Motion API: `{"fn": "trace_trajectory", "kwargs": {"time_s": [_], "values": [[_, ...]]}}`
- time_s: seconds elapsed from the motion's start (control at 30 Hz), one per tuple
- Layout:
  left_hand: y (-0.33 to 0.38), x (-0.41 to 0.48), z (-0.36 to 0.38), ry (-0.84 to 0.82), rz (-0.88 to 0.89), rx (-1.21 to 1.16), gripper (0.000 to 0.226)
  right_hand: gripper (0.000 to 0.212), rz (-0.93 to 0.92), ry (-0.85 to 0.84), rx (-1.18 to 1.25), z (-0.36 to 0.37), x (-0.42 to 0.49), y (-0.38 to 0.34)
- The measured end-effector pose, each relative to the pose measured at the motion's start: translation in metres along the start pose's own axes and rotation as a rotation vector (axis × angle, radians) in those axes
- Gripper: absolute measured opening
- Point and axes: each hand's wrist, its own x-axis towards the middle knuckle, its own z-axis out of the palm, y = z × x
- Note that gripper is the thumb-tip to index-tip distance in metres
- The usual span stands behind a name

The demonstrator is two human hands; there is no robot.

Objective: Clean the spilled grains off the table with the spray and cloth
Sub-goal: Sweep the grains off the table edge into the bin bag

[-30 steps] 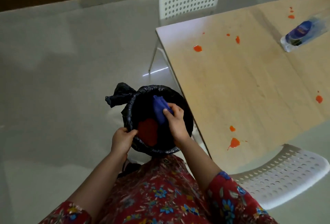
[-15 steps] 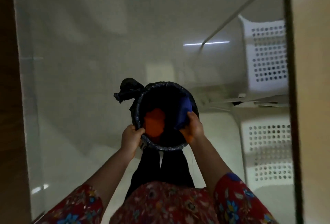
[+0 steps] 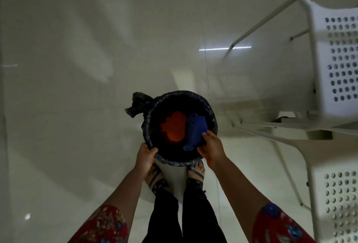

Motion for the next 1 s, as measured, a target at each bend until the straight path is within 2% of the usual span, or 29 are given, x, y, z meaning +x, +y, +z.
{"fn": "trace_trajectory", "kwargs": {"time_s": [0.1,0.2,0.27,0.3,0.33,0.37,0.4,0.43,0.47,0.5,0.53,0.57,0.63,0.67,0.7,0.73,0.8,0.83,0.87,0.9,0.93,0.97,1.0], "values": [[0.009,-0.01,0.006,0.117,-0.022,0.002,0.032,0.018,0.013,-0.019,-0.022,-0.003,0.007,0.006],[0.013,-0.013,0.011,0.221,-0.175,-0.025,0.062,0.016,0.003,-0.008,-0.055,-0.004,0.006,0.007],[0.023,-0.025,0.017,0.35,-0.154,0.065,0.078,0.015,-0.011,0.005,-0.061,-0.003,0.006,0.005],[0.029,-0.034,0.022,0.431,0.002,0.138,0.076,0.015,-0.008,0.001,-0.067,-0.002,0.007,0.004],[0.033,-0.044,0.029,0.455,0.254,0.188,0.072,0.016,0.002,-0.003,-0.077,-0.002,0.008,0.004],[0.037,-0.055,0.037,0.382,0.537,0.241,0.069,0.018,0.01,-0.016,-0.086,-0.002,0.008,0.004],[0.04,-0.066,0.044,0.24,0.765,0.306,0.067,0.021,0.015,-0.038,-0.094,0.0,0.008,0.004],[0.039,-0.073,0.05,0.07,0.908,0.411,0.067,0.023,0.018,-0.069,-0.093,0.001,0.008,0.004],[0.037,-0.074,0.055,-0.089,0.953,0.547,0.066,0.024,0.017,-0.106,-0.086,0.002,0.008,0.004],[0.033,-0.071,0.06,-0.186,0.919,0.675,0.066,0.025,0.012,-0.14,-0.077,0.004,0.009,0.004],[0.03,-0.066,0.062,-0.213,0.815,0.762,0.064,0.024,0.004,-0.159,-0.066,0.005,0.008,0.004],[0.027,-0.06,0.063,-0.206,0.655,0.786,0.063,0.024,-0.002,-0.16,-0.058,0.005,0.008,0.004],[0.024,-0.048,0.056,-0.103,0.333,0.672,0.06,0.027,-0.014,-0.123,-0.044,0.005,0.01,0.006],[0.024,-0.046,0.054,-0.008,0.295,0.628,0.062,0.027,-0.017,-0.105,-0.036,0.003,0.012,0.007],[0.025,-0.048,0.052,0.072,0.359,0.616,0.066,0.026,-0.016,-0.099,-0.026,0.002,0.012,0.008],[0.028,-0.052,0.051,0.093,0.498,0.617,0.07,0.025,-0.012,-0.106,-0.02,0.002,0.011,0.009],[0.036,-0.062,0.053,-0.049,0.725,0.666,0.07,0.024,0.008,-0.138,-0.004,0.002,0.006,0.01],[0.036,-0.062,0.056,-0.127,0.737,0.728,0.07,0.024,0.019,-0.146,0.014,0.002,0.003,0.012],[0.034,-0.058,0.057,-0.174,0.652,0.817,0.071,0.023,0.024,-0.143,0.029,0.002,-0.002,0.012],[0.034,-0.052,0.056,-0.172,0.475,0.868,0.073,0.022,0.023,-0.129,0.044,0.002,-0.006,0.012],[0.038,-0.05,0.052,-0.123,0.264,0.847,0.075,0.021,0.02,-0.109,0.059,0.001,-0.012,0.013],[0.044,-0.049,0.047,-0.052,0.135,0.806,0.076,0.02,0.021,-0.09,0.078,0.002,-0.016,0.013],[0.048,-0.053,0.044,0.041,0.155,0.786,0.076,0.02,0.024,-0.08,0.092,0.001,-0.022,0.014]]}}
